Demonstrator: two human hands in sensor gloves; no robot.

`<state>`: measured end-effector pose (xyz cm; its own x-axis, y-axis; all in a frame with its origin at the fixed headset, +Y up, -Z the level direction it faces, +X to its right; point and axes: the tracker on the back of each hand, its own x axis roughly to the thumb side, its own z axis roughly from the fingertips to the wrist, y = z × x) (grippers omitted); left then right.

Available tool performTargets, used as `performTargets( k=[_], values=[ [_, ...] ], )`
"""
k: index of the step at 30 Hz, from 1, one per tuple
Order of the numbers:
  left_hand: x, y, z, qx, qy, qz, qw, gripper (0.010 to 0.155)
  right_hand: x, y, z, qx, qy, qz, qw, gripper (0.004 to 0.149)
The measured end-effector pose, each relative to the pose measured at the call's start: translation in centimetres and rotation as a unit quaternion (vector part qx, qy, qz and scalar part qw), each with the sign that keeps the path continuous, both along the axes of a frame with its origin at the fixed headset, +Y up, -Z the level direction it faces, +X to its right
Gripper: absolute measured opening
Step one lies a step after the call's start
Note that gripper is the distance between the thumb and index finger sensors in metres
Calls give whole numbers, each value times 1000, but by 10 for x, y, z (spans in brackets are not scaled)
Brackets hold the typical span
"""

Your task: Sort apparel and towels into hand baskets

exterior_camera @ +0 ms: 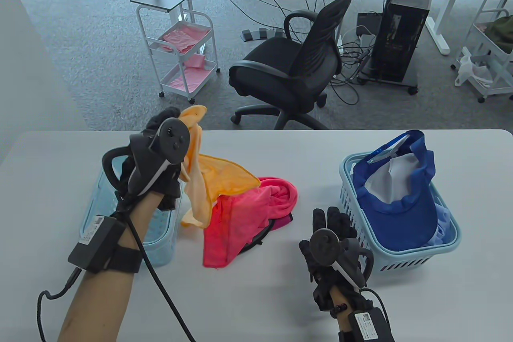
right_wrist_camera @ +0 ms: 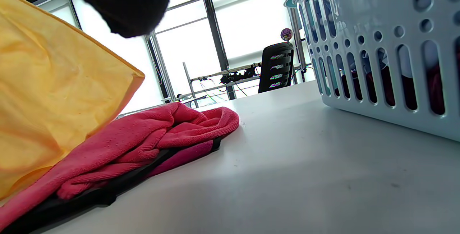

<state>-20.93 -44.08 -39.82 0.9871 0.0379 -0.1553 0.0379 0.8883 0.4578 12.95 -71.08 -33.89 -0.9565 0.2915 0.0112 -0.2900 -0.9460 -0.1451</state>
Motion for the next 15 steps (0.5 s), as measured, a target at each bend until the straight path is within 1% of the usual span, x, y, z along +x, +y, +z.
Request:
performTargets(
  k=[4, 6, 7, 9, 10, 12, 14, 15],
  values=[
    [-24, 43, 5, 64, 52, -11, 997, 47, 0, 1, 0, 4, 0, -5, 1000, 83],
    [-38, 63, 10, 93, 73, 3, 993, 47, -1, 1, 0, 4, 2, -4, 1000, 83],
    [-44, 73, 15, 114, 86, 10, 990, 47, -1, 1, 0, 5, 3, -4, 1000, 83],
    [-53, 86, 21, 146, 112, -9, 983, 47, -2, 1, 0, 3, 4, -3, 1000, 83],
    [-59, 94, 27, 174, 134, -26, 975, 46, -2, 1, 0, 2, 4, -3, 1000, 83],
    [-68, 103, 35, 206, 157, -31, 965, 46, -2, 2, 0, 3, 3, -3, 1000, 83],
    [-74, 106, 39, 219, 176, -36, 959, 46, -2, 2, 0, 2, 3, -4, 1000, 83],
    [-76, 105, 40, 222, 188, -53, 955, 46, -2, 2, 0, 1, 3, -4, 1000, 83]
  ],
)
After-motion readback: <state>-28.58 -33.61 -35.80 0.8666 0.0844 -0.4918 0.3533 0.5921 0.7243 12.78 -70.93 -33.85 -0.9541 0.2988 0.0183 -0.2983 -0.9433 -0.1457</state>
